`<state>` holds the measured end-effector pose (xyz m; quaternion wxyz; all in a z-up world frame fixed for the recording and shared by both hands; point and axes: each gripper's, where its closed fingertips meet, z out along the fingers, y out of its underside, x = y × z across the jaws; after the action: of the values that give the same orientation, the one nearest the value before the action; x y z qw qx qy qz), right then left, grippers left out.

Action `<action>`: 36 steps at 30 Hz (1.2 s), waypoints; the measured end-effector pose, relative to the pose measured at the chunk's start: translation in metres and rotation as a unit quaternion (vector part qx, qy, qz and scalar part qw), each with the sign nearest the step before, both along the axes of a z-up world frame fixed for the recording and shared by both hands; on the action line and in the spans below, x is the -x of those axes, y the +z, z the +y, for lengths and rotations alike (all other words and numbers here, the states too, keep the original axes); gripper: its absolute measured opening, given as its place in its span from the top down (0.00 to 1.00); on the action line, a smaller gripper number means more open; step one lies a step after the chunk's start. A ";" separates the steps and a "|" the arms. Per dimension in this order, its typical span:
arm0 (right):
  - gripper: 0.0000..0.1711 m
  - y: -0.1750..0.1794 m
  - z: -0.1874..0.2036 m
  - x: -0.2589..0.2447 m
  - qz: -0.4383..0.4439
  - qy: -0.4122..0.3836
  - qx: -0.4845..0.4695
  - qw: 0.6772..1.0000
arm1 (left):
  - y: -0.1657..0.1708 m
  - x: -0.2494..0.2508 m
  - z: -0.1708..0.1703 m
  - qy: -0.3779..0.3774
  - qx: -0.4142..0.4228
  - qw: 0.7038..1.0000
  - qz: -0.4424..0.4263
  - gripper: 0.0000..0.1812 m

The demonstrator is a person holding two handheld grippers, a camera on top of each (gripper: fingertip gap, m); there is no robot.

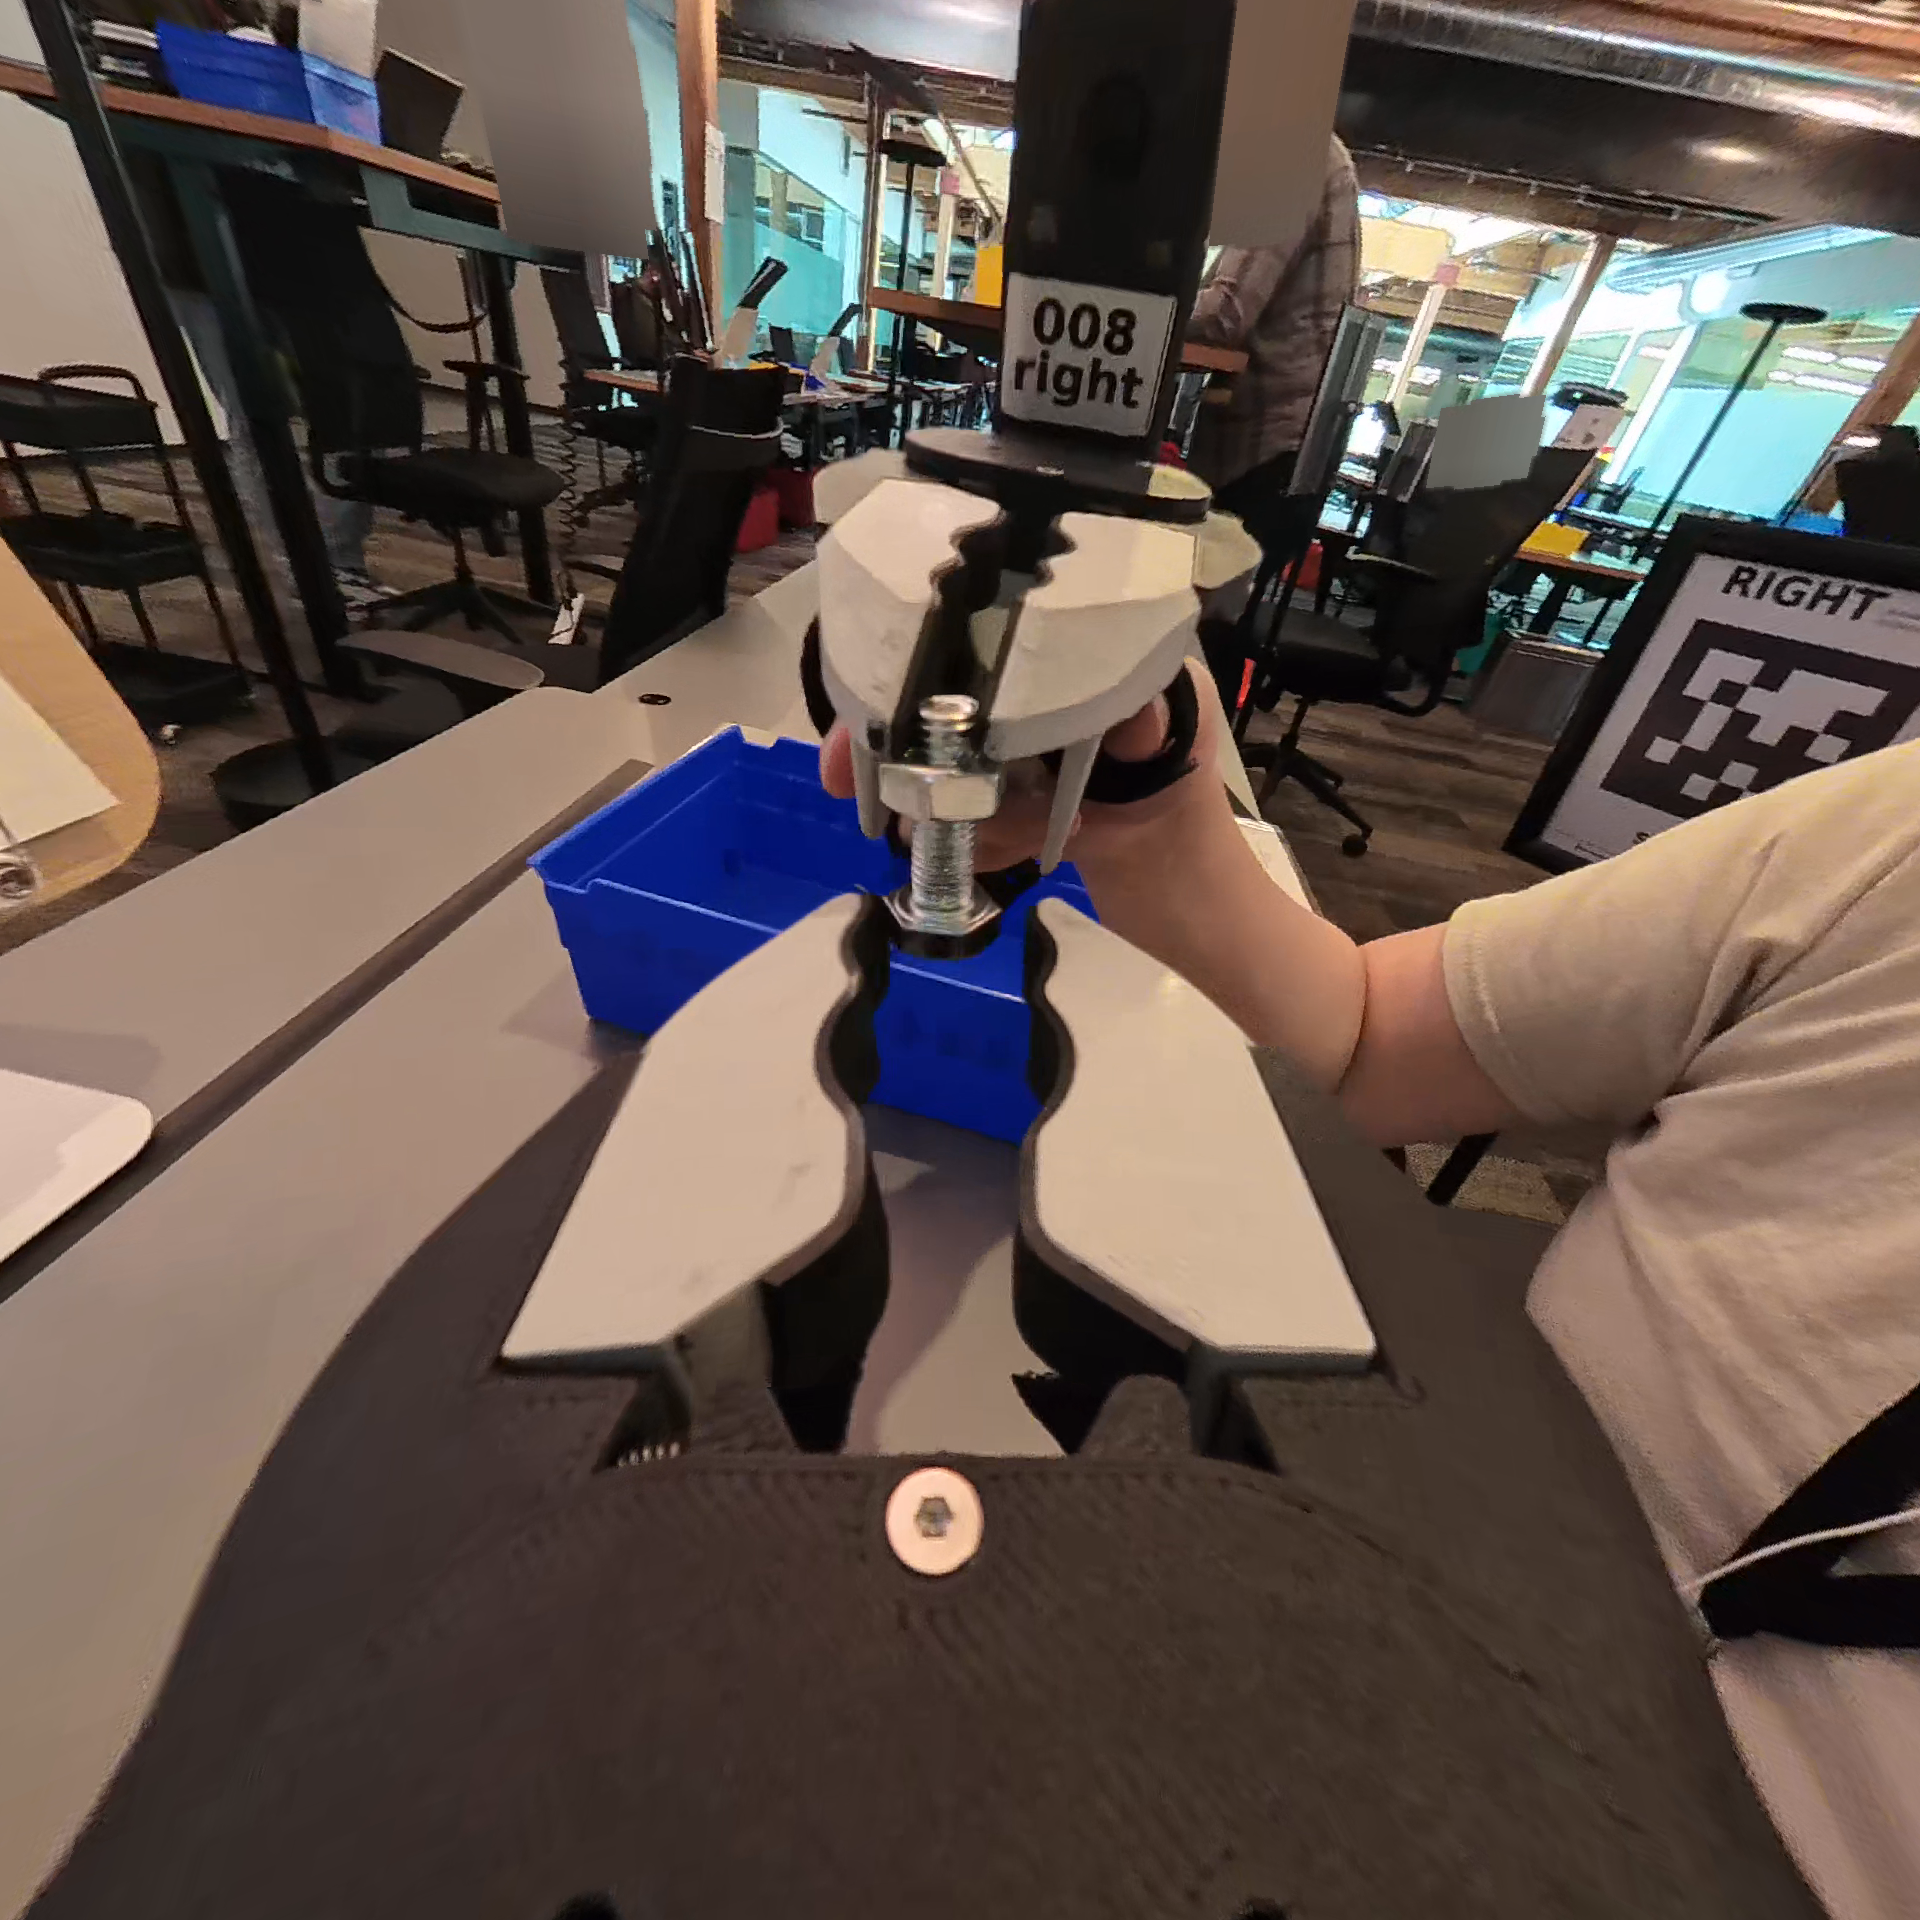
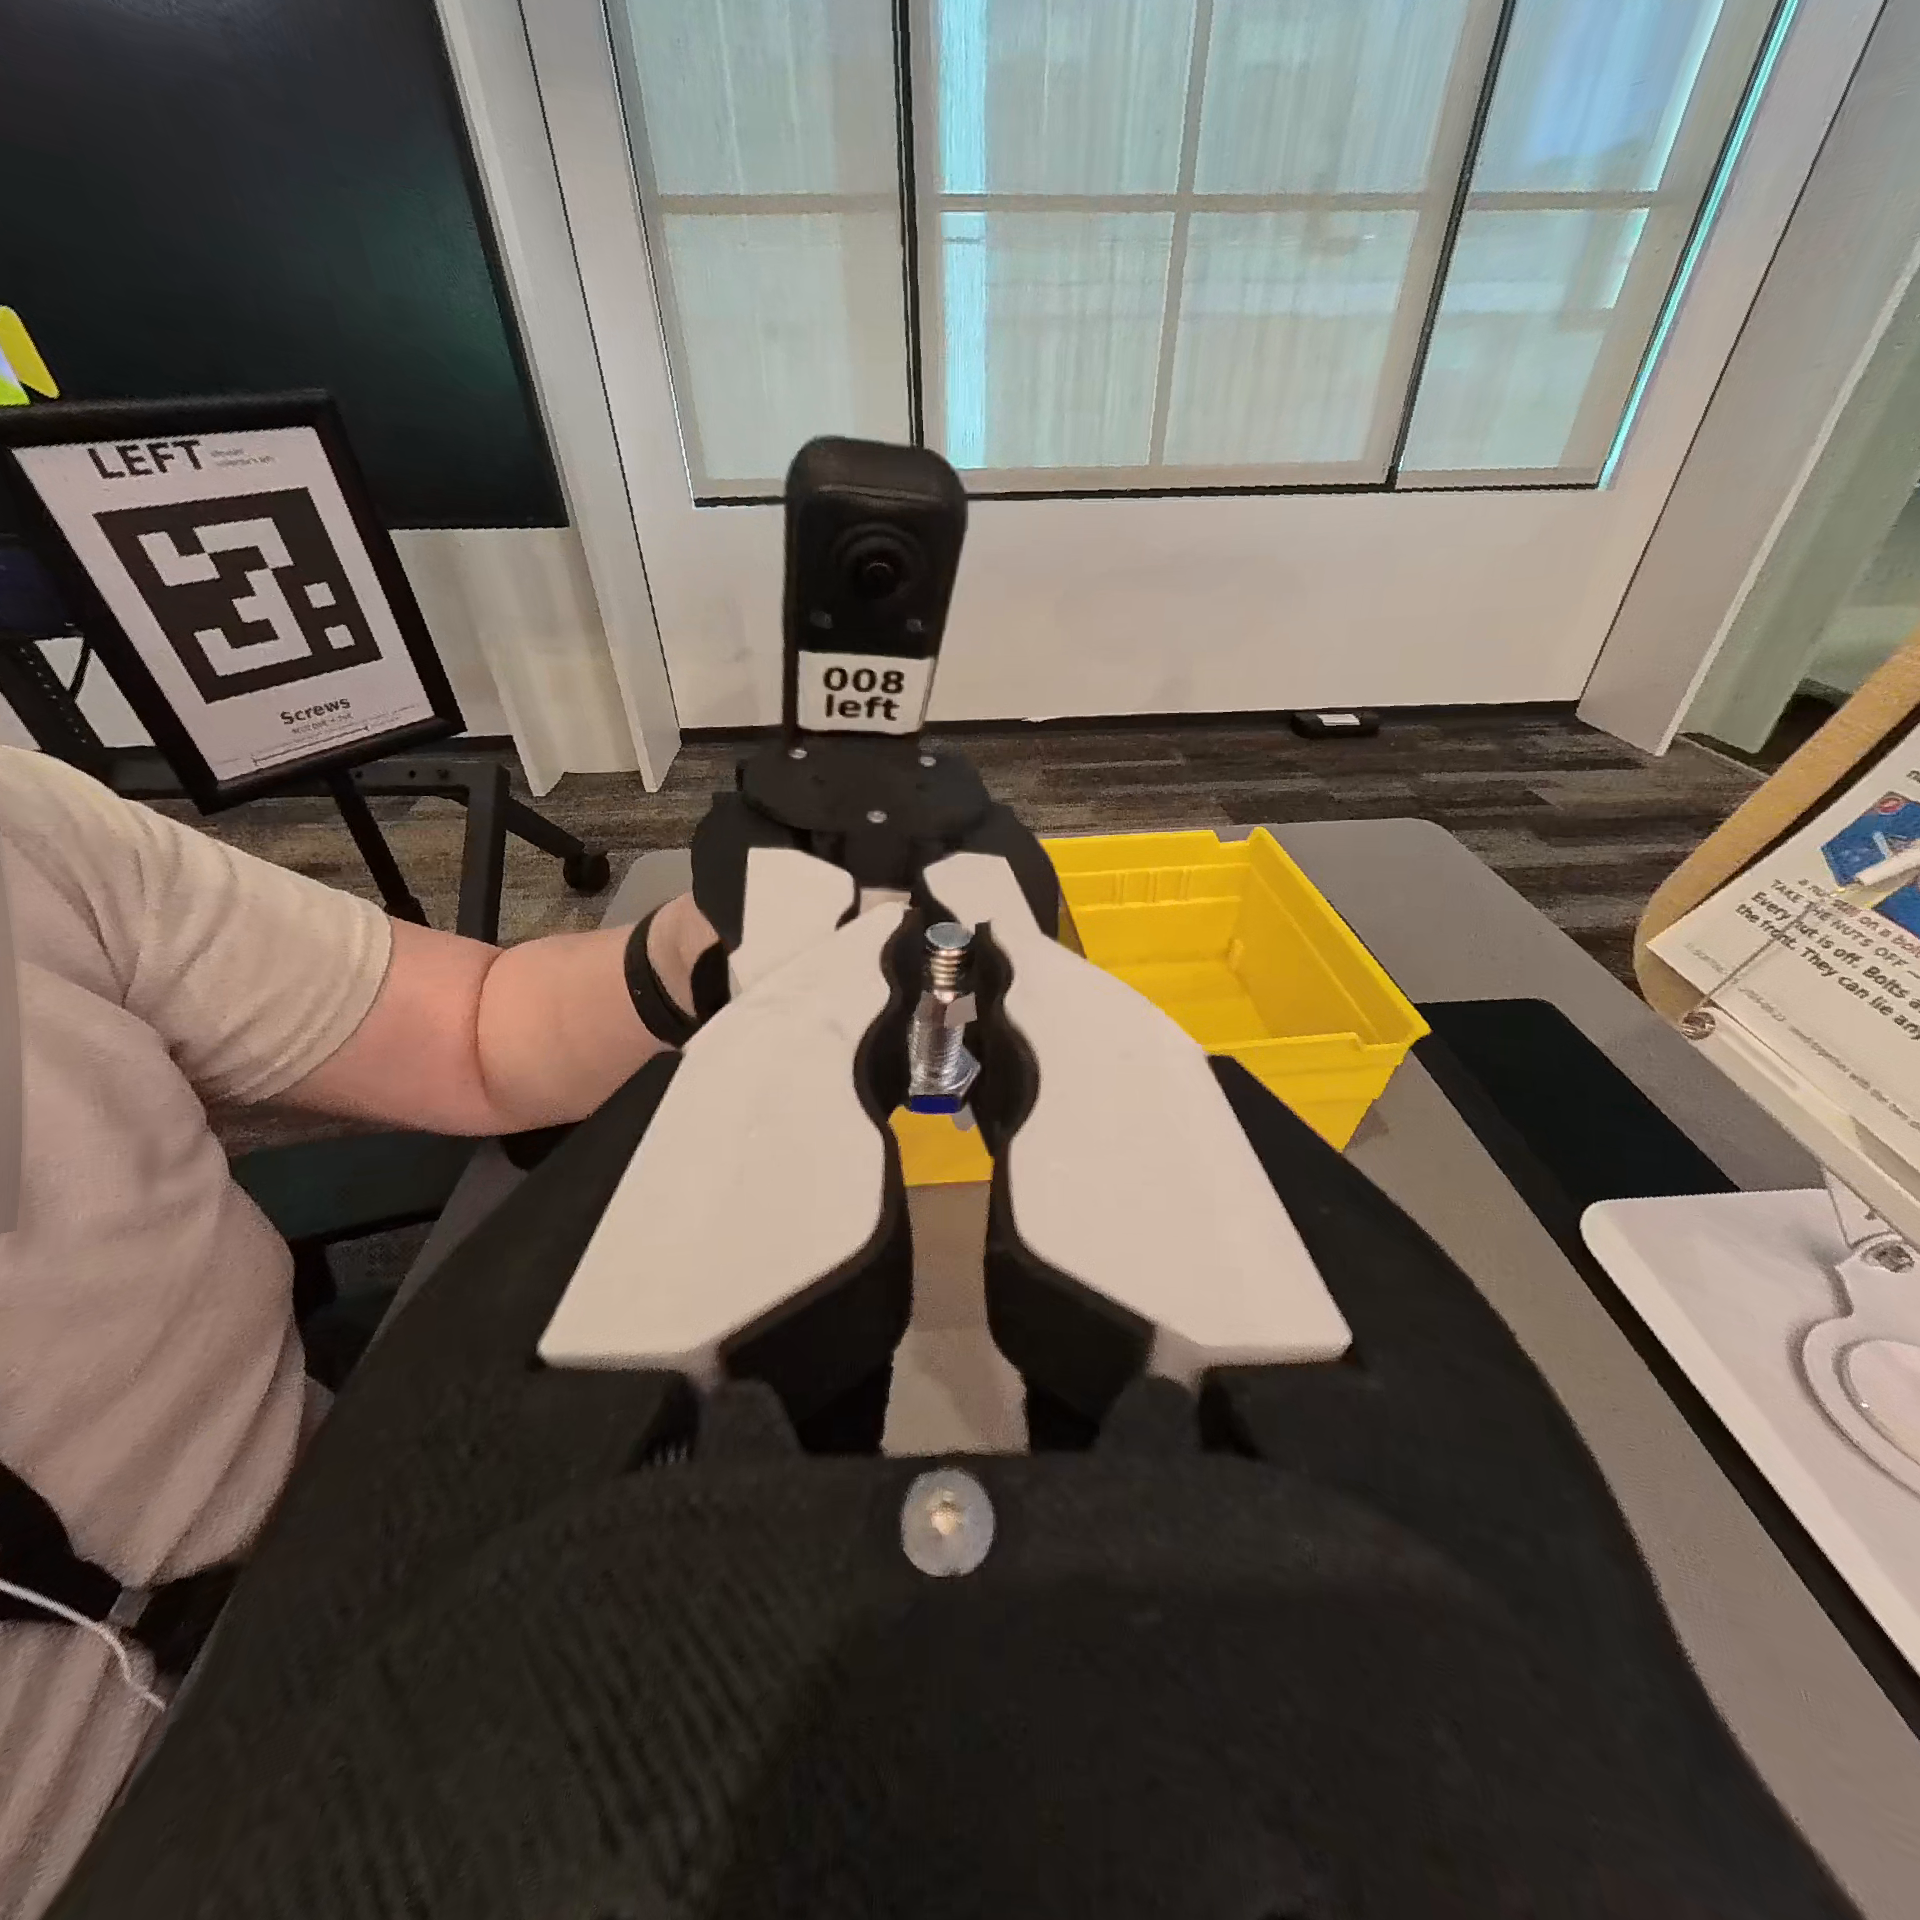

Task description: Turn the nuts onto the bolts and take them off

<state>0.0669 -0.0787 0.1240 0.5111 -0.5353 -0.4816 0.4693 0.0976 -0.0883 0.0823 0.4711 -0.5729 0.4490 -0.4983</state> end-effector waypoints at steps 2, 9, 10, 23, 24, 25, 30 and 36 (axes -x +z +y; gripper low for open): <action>0.94 0.000 -0.003 0.001 0.003 0.010 -0.002 1.000 | 0.001 0.000 -0.001 -0.008 0.004 1.000 -0.010 0.89; 0.80 0.009 -0.004 -0.001 0.040 0.016 -0.015 0.999 | 0.008 0.006 0.009 0.032 -0.022 0.999 -0.023 0.89; 0.78 0.010 -0.004 -0.001 0.044 0.016 -0.018 0.999 | 0.011 0.008 0.009 0.034 -0.022 0.999 -0.031 0.89; 0.82 0.007 -0.023 0.000 0.013 0.048 -0.051 0.997 | 0.013 0.021 0.027 0.083 -0.008 0.996 -0.037 0.89; 0.82 0.009 -0.018 -0.001 0.015 0.027 -0.057 0.998 | 0.013 0.022 0.028 0.084 -0.008 0.996 -0.037 0.89; 0.81 0.010 -0.013 -0.001 0.018 0.006 -0.063 0.998 | 0.013 0.021 0.027 0.085 -0.011 0.996 -0.035 0.90; 0.76 0.001 0.010 0.003 0.017 -0.041 -0.037 0.998 | 0.014 0.012 0.016 0.062 -0.016 0.997 -0.033 0.89; 0.94 -0.007 0.005 0.011 0.017 0.007 0.003 1.000 | 0.015 0.010 0.012 0.050 -0.013 0.998 -0.039 0.89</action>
<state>0.0559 -0.0734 0.1173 0.5146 -0.5255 -0.4749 0.4833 0.0876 -0.0764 0.0977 0.5202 -0.5687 0.4075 -0.4899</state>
